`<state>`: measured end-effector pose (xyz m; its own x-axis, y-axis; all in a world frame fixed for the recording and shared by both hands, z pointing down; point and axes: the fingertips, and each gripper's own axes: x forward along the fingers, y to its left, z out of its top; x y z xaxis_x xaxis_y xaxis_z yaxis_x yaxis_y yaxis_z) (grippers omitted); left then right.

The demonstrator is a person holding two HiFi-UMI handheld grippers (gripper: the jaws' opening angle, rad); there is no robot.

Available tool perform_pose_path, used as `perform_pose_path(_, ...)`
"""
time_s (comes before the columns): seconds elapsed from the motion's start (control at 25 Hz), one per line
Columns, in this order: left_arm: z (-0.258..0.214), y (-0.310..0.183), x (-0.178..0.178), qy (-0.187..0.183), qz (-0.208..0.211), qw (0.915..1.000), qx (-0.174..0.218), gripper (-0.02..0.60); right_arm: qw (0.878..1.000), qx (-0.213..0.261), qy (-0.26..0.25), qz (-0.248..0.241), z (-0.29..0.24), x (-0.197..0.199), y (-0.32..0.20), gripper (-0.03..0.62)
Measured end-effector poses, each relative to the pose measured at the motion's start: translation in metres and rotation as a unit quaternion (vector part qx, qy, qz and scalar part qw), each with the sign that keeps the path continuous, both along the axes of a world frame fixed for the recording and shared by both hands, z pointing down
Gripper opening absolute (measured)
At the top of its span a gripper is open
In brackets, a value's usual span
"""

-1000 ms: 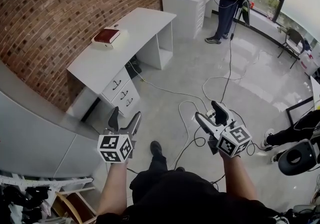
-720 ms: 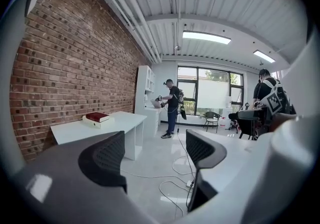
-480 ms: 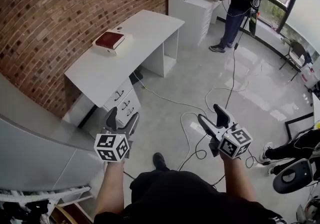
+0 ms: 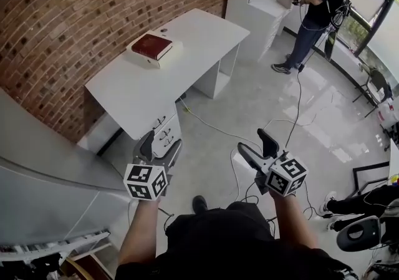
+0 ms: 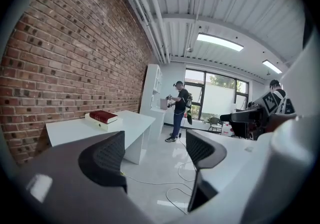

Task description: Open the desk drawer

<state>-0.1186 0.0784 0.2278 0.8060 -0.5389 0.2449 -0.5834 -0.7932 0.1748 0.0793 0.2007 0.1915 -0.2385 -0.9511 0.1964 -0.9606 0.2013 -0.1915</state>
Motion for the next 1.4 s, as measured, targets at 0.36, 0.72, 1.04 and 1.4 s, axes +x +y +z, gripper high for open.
perform_pose_path(0.36, 0.030, -0.028, -0.014, -0.015, -0.031, 0.9988, -0.035, 0.370, 0.998, -0.025, -0.014, -0.048, 0.022, -0.008, -0.058, 0.325)
perform_pose_path(0.72, 0.044, -0.088, 0.035, -0.045, -0.059, 0.9962, -0.045, 0.370, 0.994, -0.019, -0.037, -0.098, 0.045, 0.032, -0.147, 0.325)
perform_pose_path(1.04, 0.049, -0.138, 0.109, -0.070, -0.074, 0.9942, -0.036, 0.368, 0.990, -0.016, -0.039, -0.134, 0.058, 0.108, -0.222, 0.325)
perform_pose_path(1.4, 0.105, -0.152, 0.105, -0.104, -0.087, 0.9867, -0.090, 0.368, 0.981, -0.069, -0.056, -0.171, 0.106, 0.095, -0.262, 0.325)
